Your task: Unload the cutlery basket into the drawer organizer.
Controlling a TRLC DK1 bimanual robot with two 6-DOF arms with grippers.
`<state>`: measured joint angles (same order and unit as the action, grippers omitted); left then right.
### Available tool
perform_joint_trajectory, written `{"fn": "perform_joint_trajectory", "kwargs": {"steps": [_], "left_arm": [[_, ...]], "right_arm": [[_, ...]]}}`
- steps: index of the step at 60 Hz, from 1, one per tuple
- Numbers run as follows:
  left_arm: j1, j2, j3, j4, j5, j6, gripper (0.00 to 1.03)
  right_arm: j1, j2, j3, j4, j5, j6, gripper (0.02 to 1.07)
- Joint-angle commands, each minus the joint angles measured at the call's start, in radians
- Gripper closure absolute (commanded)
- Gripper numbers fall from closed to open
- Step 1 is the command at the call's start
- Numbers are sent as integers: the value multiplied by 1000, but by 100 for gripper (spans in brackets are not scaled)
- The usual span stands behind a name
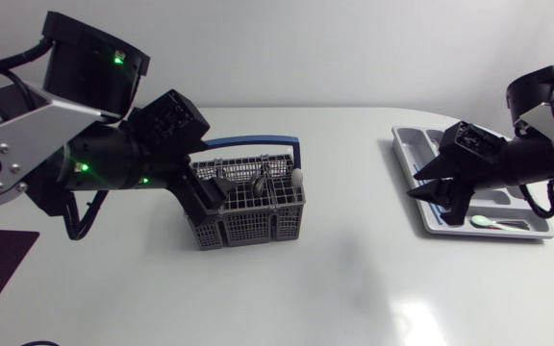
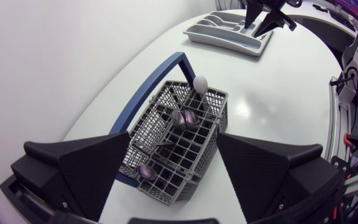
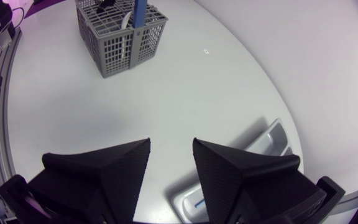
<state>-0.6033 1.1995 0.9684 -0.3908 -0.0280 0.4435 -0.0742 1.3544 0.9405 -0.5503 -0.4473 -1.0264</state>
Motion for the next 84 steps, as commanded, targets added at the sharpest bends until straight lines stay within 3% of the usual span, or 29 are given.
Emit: {"fn": "perform_joint_trajectory", "kwargs": {"steps": [1,25,31,61,73,84], "left_arm": [[0,11,-23,10,0,18,6],[-6,23,-60,49,14,17,6],[-4,31,-65,50,53,8,6],[4,46,-120,167,201,-8,6],[-7,68,-142,262,201,-81,6],[-21,115,-142,274,198,-127,6]], "right_arm": [[63,-5,18,-20,4,137,53],[266,84,169,-63,-8,545,53],[283,114,201,-65,-22,620,53],[330,160,244,-59,-125,816,53],[352,166,228,0,-126,876,53],[367,192,207,72,-125,931,53]]}}
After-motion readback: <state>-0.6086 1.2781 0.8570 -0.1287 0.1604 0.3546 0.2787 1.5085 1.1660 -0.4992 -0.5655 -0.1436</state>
